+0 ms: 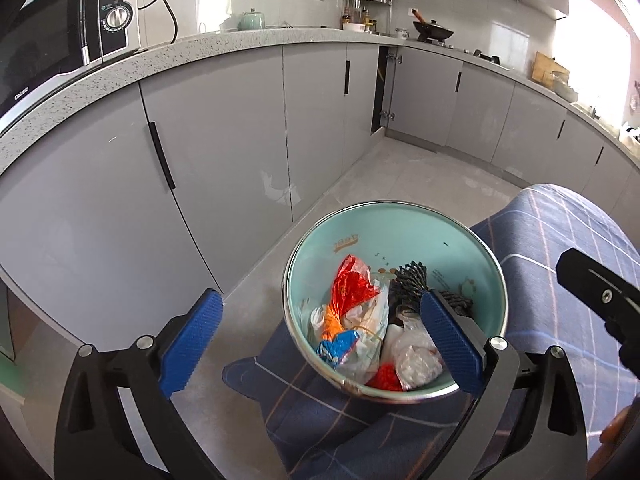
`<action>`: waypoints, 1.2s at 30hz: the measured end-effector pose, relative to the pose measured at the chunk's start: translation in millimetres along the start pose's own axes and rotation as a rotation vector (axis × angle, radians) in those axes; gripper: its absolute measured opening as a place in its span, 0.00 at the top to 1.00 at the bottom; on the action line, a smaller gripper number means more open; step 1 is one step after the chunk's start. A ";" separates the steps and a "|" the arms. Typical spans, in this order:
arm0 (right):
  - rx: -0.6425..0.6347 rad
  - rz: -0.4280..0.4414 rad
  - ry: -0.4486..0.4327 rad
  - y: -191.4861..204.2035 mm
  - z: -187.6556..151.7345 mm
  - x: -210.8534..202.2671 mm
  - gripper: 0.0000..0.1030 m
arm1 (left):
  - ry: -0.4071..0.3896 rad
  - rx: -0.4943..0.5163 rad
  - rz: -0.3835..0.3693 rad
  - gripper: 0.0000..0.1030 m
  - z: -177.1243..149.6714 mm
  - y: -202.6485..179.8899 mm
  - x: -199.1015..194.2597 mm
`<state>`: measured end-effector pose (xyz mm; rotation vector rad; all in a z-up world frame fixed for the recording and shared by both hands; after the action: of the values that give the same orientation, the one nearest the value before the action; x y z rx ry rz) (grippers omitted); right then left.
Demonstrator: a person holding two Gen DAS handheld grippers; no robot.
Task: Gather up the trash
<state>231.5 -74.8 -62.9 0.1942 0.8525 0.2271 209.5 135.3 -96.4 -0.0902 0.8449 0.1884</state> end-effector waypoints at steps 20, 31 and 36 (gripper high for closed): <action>-0.007 -0.006 -0.141 6.6 -48.1 -88.3 0.12 | -0.134 0.052 0.040 0.05 -40.5 1.0 -84.8; -0.020 -0.030 -0.306 7.8 -64.5 -158.3 0.11 | -0.256 0.044 -0.014 0.05 -51.9 2.4 -144.0; -0.023 -0.041 -0.374 7.0 -67.1 -183.8 0.10 | -0.325 0.060 -0.004 0.05 -53.2 0.3 -170.5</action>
<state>62.5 -113.3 28.2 0.1897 0.4817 0.1553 59.9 105.2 -3.7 -0.0040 0.5262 0.1679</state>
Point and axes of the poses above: each gripper's, at about its wrist camera, not at the fingertips, and x roughly the way its jaws point, y to its left, z to its top, the point moved 1 cm from there along x, roughly the way its jaws point, and after that the axes turned 5 degrees about y, right-handed, at the moved point
